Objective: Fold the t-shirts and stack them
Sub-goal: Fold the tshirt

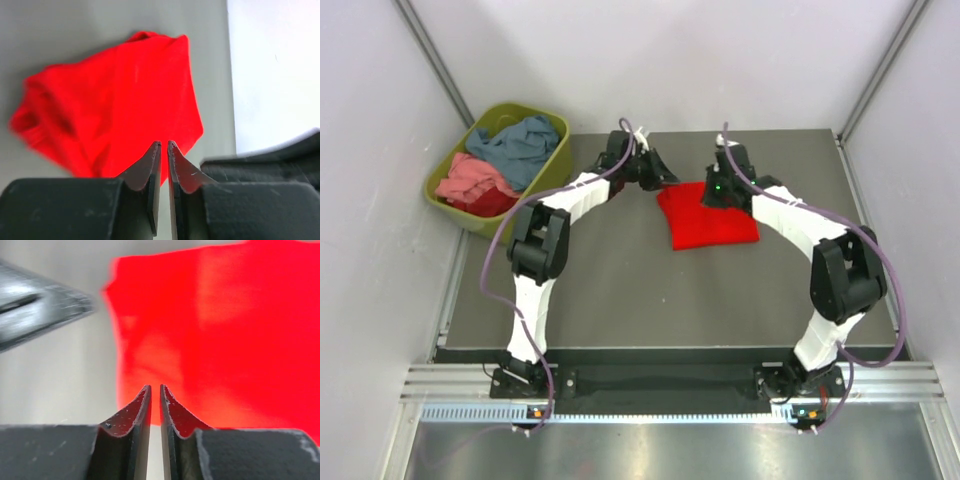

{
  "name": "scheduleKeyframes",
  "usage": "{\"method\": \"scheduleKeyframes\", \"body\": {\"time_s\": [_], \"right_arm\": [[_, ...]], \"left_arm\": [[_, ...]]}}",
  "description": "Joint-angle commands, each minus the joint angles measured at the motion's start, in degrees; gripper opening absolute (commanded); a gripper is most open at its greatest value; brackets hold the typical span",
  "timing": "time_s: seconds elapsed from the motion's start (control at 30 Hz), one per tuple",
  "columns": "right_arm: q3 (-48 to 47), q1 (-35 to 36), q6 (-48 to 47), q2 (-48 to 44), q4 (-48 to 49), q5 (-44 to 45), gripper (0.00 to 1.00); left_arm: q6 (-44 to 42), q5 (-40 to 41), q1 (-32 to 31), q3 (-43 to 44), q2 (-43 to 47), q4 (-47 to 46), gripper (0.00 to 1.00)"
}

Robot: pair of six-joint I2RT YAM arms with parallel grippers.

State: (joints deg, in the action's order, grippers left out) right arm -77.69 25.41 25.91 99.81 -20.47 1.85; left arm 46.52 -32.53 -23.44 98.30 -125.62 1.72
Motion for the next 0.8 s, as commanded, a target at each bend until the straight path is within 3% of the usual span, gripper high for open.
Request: {"method": "scheduleKeyframes", "body": {"time_s": [0.0, 0.2, 0.33, 0.77], "right_arm": [[3.2, -4.0, -1.8, -1.7, 1.0, -1.6, 0.13], [9.6, -11.3, -3.7, -0.9, 3.8, -4.1, 0.13], [13.3, -15.6, -4.4, 1.0, 5.5, -1.3, 0.12], [15.5, -19.0, -4.6, 1.5, 6.3, 0.4, 0.10]], "left_arm": [[0.3, -4.3, -1.4, 3.6, -5.6, -4.0, 0.15], [-2.0, 0.9, -1.2, 7.9, -11.9, 0.6, 0.14], [-3.6, 3.8, -0.4, 12.1, -15.7, 3.4, 0.14], [-3.4, 2.7, 0.9, 19.9, -17.0, 5.3, 0.14]]}}
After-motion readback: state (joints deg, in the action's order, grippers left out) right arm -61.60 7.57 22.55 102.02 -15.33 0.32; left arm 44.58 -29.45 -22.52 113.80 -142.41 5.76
